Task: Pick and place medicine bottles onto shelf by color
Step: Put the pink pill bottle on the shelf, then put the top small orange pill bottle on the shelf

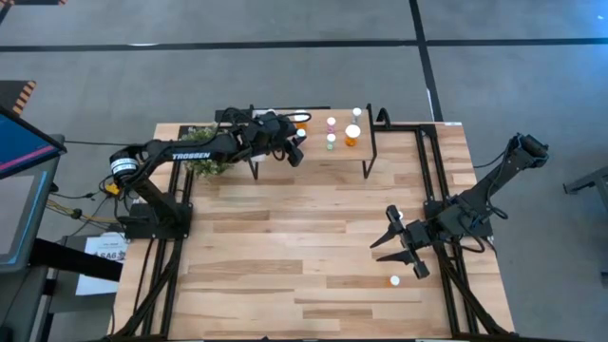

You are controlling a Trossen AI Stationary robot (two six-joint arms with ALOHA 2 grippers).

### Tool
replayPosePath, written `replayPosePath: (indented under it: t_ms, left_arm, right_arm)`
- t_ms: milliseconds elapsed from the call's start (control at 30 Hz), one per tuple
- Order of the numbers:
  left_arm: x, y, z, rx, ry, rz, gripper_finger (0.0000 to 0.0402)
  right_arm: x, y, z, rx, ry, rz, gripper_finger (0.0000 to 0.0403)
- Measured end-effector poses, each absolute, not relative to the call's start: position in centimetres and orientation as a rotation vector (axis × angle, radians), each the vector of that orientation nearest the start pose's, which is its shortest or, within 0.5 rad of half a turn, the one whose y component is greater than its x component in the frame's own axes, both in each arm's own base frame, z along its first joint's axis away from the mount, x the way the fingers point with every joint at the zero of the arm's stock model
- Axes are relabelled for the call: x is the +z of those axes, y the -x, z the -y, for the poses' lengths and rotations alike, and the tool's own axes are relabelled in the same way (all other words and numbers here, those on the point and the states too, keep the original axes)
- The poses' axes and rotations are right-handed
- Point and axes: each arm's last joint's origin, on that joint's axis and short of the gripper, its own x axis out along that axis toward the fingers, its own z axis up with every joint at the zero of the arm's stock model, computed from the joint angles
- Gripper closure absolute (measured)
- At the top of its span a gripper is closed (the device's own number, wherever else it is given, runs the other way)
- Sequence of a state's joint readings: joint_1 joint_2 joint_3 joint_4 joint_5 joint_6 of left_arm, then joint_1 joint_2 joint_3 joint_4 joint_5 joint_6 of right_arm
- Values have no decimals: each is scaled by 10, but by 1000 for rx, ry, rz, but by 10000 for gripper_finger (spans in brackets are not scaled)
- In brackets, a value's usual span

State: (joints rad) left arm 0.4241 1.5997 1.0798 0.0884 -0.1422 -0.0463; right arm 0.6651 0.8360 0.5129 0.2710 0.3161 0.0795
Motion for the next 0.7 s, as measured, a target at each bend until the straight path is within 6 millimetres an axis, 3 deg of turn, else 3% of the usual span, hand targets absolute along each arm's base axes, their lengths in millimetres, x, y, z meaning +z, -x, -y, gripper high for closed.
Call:
replayPosePath:
  t_ms: [333, 700]
  left_arm:
    - [257, -324, -151, 586, 106, -422, 230]
    - [269, -333, -142, 557, 96, -382, 223]
  right_arm:
    - [274, -155, -110, 347, -55, -60, 225]
    - [274, -155, -110, 347, -56, -60, 222]
